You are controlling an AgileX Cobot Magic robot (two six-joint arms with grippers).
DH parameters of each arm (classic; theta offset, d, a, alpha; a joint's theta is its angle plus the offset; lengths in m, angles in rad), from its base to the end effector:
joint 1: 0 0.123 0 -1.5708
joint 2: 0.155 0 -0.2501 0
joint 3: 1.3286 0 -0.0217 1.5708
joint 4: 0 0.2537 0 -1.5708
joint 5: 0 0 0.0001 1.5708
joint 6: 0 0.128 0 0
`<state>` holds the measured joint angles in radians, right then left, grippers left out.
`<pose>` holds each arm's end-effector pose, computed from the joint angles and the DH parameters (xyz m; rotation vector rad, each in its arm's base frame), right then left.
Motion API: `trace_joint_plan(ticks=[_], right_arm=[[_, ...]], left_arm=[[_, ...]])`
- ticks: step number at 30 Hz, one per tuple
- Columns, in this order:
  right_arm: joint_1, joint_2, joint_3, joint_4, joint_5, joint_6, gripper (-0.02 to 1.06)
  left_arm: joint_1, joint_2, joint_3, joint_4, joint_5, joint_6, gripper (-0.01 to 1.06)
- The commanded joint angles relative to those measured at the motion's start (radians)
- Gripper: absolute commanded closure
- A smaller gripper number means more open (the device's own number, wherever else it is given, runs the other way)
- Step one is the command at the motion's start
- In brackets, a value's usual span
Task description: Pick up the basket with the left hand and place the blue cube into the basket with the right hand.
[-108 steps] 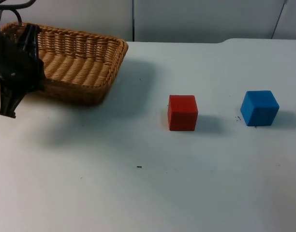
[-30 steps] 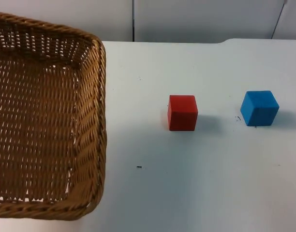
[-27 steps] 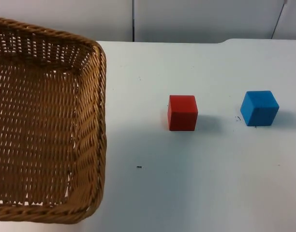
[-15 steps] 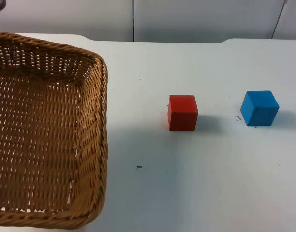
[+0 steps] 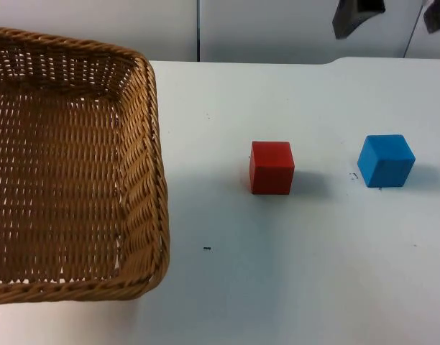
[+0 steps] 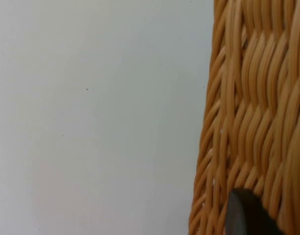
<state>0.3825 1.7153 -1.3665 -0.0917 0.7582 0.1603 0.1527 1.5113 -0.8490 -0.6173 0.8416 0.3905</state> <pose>0.3662 0.1386 0.2086 -0.3496 2.5645 0.0940 0.2829 -0.0124 0.1405 -0.2039 2.7955 -0.6167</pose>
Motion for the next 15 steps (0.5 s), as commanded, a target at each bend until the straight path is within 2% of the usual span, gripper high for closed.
trace_joint_plan(ticks=[1,9,15], right_arm=[[-0.016,0.030,-0.010,-0.016,0.000,0.022,0.04],[-0.087,0.113,-0.010,0.020,-0.010,0.021,0.04],[-0.092,0.168,-0.010,0.009,-0.004,0.012,0.04]], left_arm=[[0.003,0.000,-0.010,-0.043,-0.010,0.002,1.05],[0.003,0.057,-0.024,-0.081,0.001,0.049,1.05],[0.003,0.097,-0.024,-0.122,0.001,0.082,1.05]])
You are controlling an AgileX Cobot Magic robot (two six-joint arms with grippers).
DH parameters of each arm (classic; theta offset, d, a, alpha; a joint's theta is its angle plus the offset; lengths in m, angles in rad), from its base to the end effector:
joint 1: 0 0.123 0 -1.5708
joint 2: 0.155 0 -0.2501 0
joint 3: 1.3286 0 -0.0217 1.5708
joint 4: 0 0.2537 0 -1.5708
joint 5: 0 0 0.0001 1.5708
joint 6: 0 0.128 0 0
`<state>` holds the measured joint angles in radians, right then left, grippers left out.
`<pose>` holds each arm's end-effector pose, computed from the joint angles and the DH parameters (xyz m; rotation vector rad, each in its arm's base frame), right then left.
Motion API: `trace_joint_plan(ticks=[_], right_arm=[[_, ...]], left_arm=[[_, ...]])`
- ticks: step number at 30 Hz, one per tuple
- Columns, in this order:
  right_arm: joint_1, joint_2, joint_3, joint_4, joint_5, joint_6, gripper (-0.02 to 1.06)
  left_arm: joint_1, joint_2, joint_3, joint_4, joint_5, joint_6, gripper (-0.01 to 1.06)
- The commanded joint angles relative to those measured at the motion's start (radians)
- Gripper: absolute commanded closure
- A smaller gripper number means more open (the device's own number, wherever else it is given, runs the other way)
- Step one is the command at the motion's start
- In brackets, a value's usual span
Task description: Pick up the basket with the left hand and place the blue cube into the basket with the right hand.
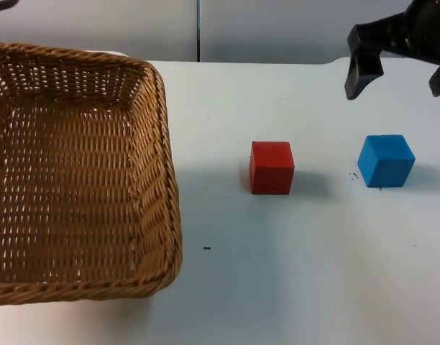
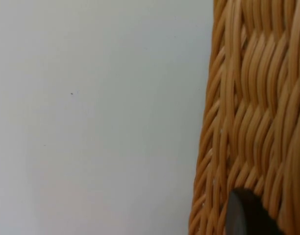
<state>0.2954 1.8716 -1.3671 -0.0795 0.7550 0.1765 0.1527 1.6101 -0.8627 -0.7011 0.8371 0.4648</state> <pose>0.3852 0.1099 0.1468 -0.2268 2.7294 0.0411 0.2911 -0.0173 0.1200 -0.2109 2.8208 -0.7054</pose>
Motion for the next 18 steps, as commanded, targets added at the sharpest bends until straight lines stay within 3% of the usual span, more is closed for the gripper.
trace_joint_plan(ticks=[1,14,18], right_arm=[[-0.007,0.024,-0.009,-0.004,0.004,-0.005,0.04],[-0.054,0.129,-0.009,-0.001,-0.028,0.030,0.04],[-0.054,0.159,-0.011,-0.004,-0.052,0.034,0.04]], left_arm=[[0.003,0.006,-0.010,-0.048,0.006,0.018,1.05],[0.003,0.088,-0.013,-0.120,0.027,0.078,1.05],[0.003,0.116,-0.053,-0.134,0.070,0.082,1.05]])
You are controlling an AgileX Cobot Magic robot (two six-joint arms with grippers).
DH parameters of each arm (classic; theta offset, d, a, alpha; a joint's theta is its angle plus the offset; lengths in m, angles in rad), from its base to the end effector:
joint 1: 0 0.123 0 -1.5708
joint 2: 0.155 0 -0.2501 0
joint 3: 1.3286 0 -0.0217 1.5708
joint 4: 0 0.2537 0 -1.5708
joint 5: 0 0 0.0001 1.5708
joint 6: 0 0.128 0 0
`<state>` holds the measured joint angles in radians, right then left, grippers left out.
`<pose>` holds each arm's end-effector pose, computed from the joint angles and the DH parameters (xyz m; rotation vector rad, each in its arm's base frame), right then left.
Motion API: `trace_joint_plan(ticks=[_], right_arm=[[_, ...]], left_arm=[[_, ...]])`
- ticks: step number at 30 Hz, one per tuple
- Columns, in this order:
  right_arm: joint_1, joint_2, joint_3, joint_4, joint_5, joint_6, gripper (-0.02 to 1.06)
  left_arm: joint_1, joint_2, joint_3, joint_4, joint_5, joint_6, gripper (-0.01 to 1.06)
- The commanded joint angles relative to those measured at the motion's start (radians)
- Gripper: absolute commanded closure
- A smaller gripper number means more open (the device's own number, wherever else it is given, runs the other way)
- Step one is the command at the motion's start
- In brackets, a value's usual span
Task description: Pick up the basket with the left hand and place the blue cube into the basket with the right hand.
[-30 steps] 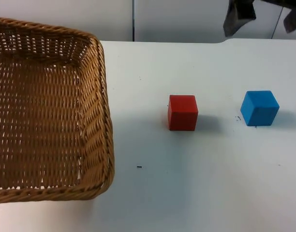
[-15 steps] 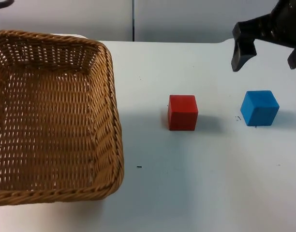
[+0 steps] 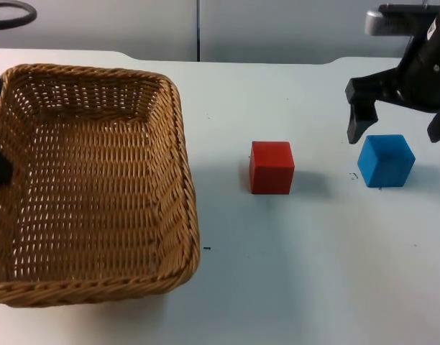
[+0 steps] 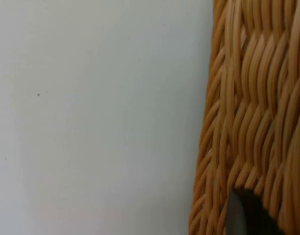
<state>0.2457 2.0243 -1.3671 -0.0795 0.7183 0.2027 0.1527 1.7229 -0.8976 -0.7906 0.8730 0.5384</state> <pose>0.3935 0.0918 0.0868 -0.1361 2.8497 0.0055 0.2994 -0.0245 0.1004 -0.2146 2.8526 -0.8347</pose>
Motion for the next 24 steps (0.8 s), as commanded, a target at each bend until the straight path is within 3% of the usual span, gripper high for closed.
trace_joint_plan(ticks=[1,10,15,18,19,22,23,24], right_arm=[[-0.004,0.023,-0.011,-0.002,-0.028,0.009,0.04],[-0.006,0.095,-0.013,-0.021,-0.085,0.032,0.05],[-0.018,0.132,-0.022,-0.026,-0.103,0.056,0.15],[-0.020,0.132,-0.022,-0.031,-0.119,0.078,0.36],[-0.020,0.132,-0.022,-0.031,-0.119,0.078,0.36],[-0.020,0.132,-0.022,-0.031,-0.122,0.082,0.57],[-0.020,0.132,-0.022,-0.033,-0.122,0.082,0.72],[-0.020,0.132,-0.022,-0.033,-0.122,0.082,0.72]], left_arm=[[0.003,0.007,-0.035,-0.045,0.046,0.009,1.05],[0.003,0.009,-0.066,-0.073,0.071,0.009,1.05],[0.003,0.009,-0.066,-0.074,0.077,0.009,1.05],[0.003,0.009,-0.066,-0.076,0.082,0.009,1.05],[0.003,0.009,-0.066,-0.076,0.082,0.009,1.05],[0.003,0.009,-0.066,-0.076,0.082,0.009,1.05],[0.003,0.009,-0.066,-0.076,0.082,0.009,1.05],[0.003,0.009,-0.066,-0.076,0.082,0.009,1.05]])
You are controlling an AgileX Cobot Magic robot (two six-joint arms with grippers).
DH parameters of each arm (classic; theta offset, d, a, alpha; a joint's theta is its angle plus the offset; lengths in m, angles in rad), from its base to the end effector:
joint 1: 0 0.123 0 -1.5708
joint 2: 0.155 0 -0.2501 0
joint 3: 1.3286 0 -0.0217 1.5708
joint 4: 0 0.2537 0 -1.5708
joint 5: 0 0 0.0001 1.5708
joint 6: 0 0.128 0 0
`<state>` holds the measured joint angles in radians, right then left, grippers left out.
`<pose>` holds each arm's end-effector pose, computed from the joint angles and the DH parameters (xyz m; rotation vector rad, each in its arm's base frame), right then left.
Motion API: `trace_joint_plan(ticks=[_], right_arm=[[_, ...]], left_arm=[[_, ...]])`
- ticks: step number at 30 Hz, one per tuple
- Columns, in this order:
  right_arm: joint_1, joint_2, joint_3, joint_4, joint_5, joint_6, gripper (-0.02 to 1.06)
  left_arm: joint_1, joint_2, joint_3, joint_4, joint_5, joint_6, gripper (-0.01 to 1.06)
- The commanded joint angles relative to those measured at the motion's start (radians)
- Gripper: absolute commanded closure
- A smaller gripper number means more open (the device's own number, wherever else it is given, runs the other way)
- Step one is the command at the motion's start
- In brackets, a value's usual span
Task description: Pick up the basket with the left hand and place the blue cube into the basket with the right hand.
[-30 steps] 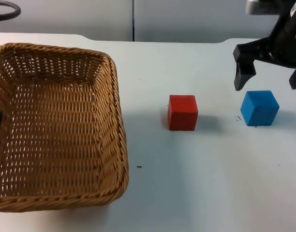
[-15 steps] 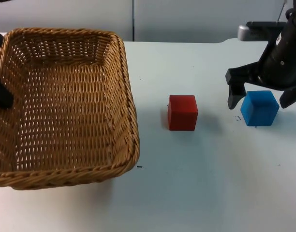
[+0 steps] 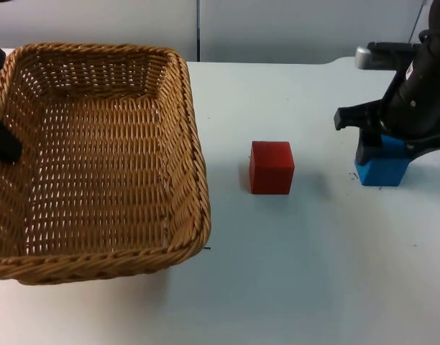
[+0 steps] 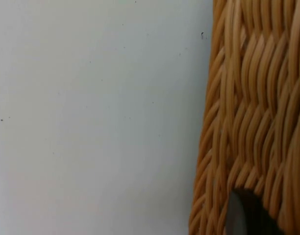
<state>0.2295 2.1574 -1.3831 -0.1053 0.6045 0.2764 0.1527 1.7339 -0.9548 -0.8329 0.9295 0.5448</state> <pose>0.4051 0.0868 0.0405 -0.0447 2.8533 0.0008 0.3103 -0.0291 0.1134 -0.2003 2.8163 -0.9136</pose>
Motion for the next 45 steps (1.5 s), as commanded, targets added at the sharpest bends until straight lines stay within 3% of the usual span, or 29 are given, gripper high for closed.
trace_joint_plan(ticks=[1,3,5,13,18,24,27,34,45], right_arm=[[-0.004,-0.001,-0.006,-0.010,-0.008,0.008,0.80],[-0.004,-0.003,-0.006,-0.013,-0.002,0.006,1.01],[-0.004,-0.008,-0.006,-0.013,0.004,0.006,1.05],[-0.001,-0.132,-0.006,-0.020,0.051,-0.019,1.05],[0.051,-0.305,-0.006,-0.021,0.073,-0.070,1.05],[0.202,-0.488,-0.006,-0.021,0.067,-0.148,1.05],[0.314,-0.549,-0.006,-0.021,0.018,-0.176,1.05],[0.507,-0.515,-0.006,-0.021,-0.073,-0.191,1.05],[0.629,-0.371,-0.006,-0.020,-0.198,-0.204,1.05]], left_arm=[[0.003,-0.002,-0.009,-0.034,0.025,0.002,1.05],[0.003,-0.002,-0.009,-0.034,0.025,0.002,1.05],[0.003,-0.002,-0.009,-0.034,0.025,0.002,1.05],[0.003,-0.002,-0.009,-0.032,0.029,0.002,1.05],[0.003,-0.002,-0.009,-0.030,0.032,0.006,1.05],[0.003,-0.002,-0.009,-0.023,0.032,0.006,1.05],[0.003,-0.002,-0.009,-0.023,0.038,0.006,1.05],[0.003,-0.002,-0.009,-0.023,0.044,0.021,1.05],[0.003,-0.002,-0.009,-0.023,0.048,0.024,1.05]])
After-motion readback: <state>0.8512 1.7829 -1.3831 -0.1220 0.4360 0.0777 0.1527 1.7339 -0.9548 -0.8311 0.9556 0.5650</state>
